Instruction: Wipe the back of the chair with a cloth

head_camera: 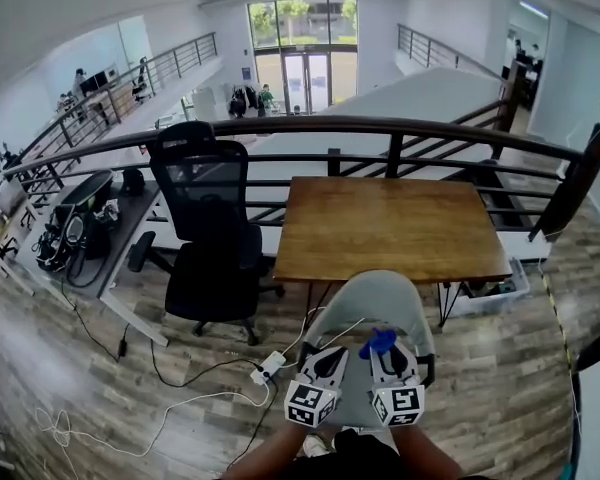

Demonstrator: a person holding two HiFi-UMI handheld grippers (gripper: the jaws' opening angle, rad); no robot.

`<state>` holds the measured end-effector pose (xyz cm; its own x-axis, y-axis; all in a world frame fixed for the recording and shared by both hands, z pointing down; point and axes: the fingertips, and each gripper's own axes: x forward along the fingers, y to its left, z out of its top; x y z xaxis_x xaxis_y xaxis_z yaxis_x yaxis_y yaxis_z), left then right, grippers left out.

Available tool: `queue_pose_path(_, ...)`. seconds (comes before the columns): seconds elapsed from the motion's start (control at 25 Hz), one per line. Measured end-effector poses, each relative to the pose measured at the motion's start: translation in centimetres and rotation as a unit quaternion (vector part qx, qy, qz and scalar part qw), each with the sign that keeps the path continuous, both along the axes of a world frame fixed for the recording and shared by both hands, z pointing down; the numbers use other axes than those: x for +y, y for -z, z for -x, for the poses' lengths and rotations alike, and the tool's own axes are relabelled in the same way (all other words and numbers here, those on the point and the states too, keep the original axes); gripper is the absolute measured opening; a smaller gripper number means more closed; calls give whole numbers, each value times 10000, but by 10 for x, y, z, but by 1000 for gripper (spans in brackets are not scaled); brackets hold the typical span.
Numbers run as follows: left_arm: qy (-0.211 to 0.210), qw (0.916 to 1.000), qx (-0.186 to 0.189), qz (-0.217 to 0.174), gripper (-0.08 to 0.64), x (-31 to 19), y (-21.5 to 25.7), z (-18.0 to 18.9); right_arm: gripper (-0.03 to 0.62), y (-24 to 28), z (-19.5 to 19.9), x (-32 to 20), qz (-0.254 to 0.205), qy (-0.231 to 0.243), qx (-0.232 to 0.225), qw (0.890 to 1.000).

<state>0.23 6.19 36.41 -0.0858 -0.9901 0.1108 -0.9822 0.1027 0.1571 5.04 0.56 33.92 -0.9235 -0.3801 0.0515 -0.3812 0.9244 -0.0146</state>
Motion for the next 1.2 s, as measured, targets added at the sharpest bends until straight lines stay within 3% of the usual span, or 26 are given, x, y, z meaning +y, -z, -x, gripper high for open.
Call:
queue_pose_path(0.24, -79, 9999, -99, 84, 7, 16, 9, -21, 120, 2, -31, 1, 244, -124, -19, 9996)
queue_pose_path(0.52, 211, 9985, -496, -43, 7, 9, 37, -12, 120, 25, -33, -10, -429, 185, 103, 9989)
queue_pose_path(0.68, 453, 9975, -523, -167, 6, 1, 54, -16, 118, 34, -41, -20, -558, 329, 172, 9978)
queue_pose_path(0.92, 252, 9983, -473, -229, 6, -4, 51, -50, 120, 26, -49, -17, -483, 542, 252, 9970)
queue_pose_path(1.2, 388, 9979, -454, -260, 6, -5, 55, -59, 120, 19, -52, -11, -363, 869, 334, 9950)
